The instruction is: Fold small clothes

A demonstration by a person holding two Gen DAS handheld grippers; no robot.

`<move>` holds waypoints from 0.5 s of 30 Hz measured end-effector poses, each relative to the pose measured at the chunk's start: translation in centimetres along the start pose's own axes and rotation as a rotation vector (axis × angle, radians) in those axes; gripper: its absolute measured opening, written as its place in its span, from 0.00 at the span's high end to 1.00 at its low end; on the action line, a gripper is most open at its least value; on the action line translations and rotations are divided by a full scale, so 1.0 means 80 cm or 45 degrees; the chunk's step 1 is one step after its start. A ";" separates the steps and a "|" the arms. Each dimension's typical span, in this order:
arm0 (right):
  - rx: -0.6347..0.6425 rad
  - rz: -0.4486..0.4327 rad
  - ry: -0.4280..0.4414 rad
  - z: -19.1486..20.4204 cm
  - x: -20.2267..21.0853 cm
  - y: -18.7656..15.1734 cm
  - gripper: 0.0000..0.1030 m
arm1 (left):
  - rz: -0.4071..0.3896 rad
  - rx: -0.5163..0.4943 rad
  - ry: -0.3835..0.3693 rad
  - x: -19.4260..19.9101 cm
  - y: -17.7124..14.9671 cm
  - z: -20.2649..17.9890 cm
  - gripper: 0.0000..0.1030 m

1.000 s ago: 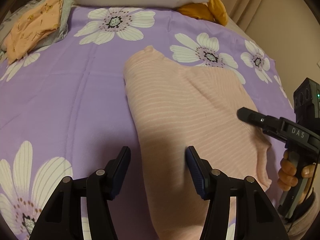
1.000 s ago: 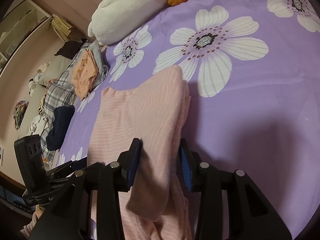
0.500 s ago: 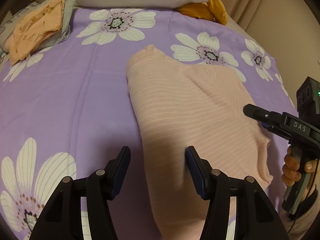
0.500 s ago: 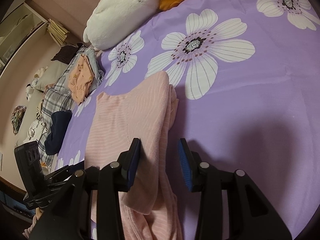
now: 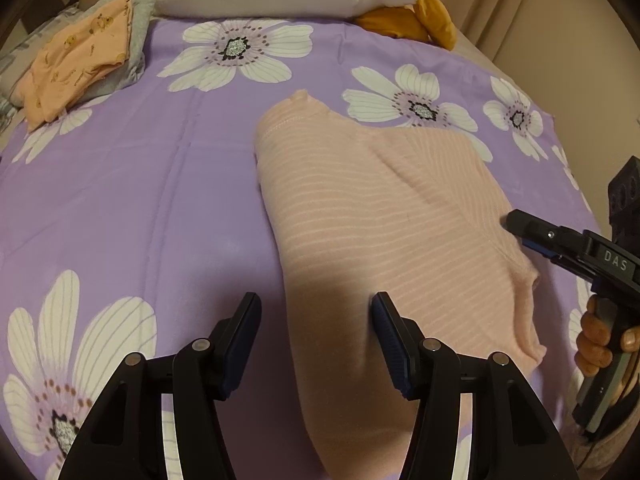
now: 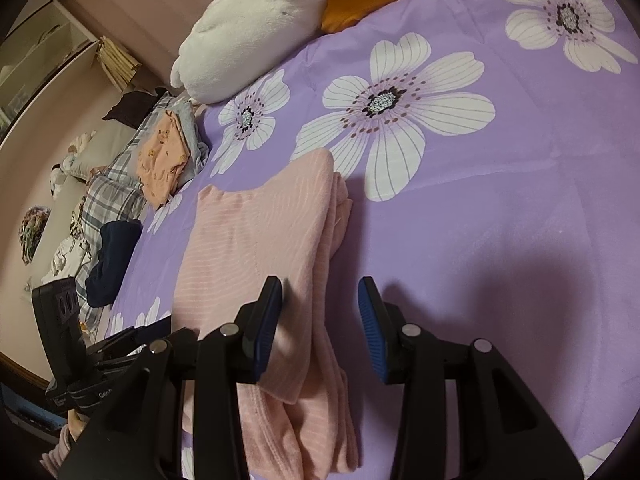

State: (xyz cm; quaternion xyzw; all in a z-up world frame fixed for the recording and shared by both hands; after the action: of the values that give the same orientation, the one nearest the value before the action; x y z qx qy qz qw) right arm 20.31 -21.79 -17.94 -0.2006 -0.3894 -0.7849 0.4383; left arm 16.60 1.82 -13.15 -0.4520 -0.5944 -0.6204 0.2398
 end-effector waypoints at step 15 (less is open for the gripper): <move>0.130 0.020 -0.027 0.024 0.007 -0.028 0.56 | 0.007 -0.012 0.031 0.004 -0.003 -0.009 0.45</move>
State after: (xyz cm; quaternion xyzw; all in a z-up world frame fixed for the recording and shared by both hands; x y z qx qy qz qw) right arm 18.08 -19.88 -17.36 -0.1895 -0.4320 -0.7583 0.4500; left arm 16.07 1.24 -12.96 -0.4471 -0.5873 -0.6280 0.2467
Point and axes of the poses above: each gripper's, at about its wrist camera, not at the fingertips, and x roughly against the way its jaws point, z to its left, y to its top, the point moved 2 cm from there along -x, roughly the way its jaws point, and after that the axes turned 8 degrees about -x, right-handed, at the moved point
